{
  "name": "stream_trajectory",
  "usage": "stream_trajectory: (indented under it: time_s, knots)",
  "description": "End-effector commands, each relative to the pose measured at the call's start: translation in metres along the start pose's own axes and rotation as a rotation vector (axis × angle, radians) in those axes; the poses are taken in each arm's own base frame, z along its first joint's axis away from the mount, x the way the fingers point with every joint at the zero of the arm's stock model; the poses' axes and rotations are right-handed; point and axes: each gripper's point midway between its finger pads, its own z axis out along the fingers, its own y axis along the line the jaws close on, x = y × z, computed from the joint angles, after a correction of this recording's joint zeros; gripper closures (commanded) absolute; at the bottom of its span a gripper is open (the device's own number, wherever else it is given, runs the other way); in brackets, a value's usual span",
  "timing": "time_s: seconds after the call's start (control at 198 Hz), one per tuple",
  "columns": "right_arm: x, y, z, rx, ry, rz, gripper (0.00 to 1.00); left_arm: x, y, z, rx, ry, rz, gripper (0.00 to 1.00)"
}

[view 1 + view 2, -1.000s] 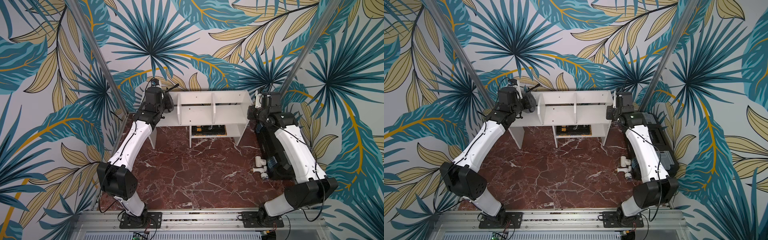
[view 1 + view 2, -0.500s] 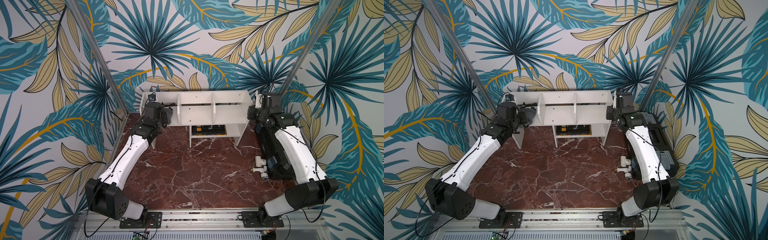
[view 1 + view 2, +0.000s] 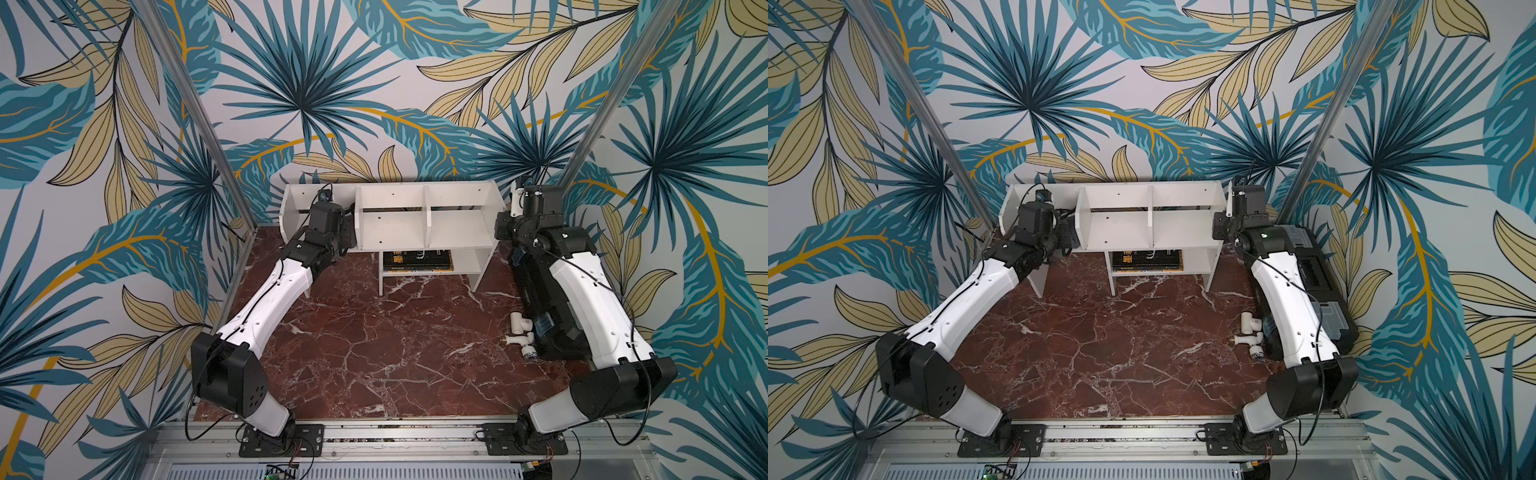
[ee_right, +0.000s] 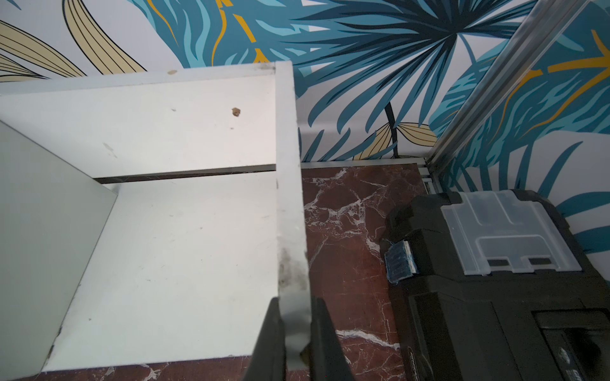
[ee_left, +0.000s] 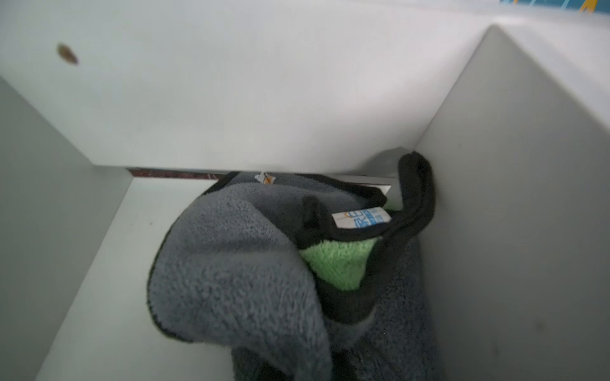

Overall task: Wipe the bookshelf clean with a cloth
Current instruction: Wipe the dust from the shelf.

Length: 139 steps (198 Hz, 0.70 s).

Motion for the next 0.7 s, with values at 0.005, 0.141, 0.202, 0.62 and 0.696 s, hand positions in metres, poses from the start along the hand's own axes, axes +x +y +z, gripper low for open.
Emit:
stream_trajectory:
  time_s: [0.005, 0.141, 0.202, 0.62, 0.696]
  knots:
    - [0.033, 0.034, 0.012, -0.150, 0.122, 0.105, 1.00, -0.070, -0.010, -0.019, 0.031, -0.143, -0.038, 1.00]
    - [0.034, 0.033, 0.012, -0.142, 0.127, 0.090, 1.00, -0.116, 0.013, -0.032, -0.070, -0.232, -0.046, 1.00]
    - [0.034, 0.032, 0.011, -0.141, 0.127, 0.086, 1.00, -0.127, 0.032, -0.035, -0.123, -0.247, -0.066, 1.00]
    - [0.028, 0.035, 0.014, -0.151, 0.117, 0.077, 1.00, -0.125, 0.112, -0.052, -0.303, -0.236, -0.133, 1.00]
    - [0.029, 0.034, 0.014, -0.147, 0.122, 0.073, 1.00, -0.123, 0.105, -0.042, -0.268, -0.218, -0.149, 1.00]
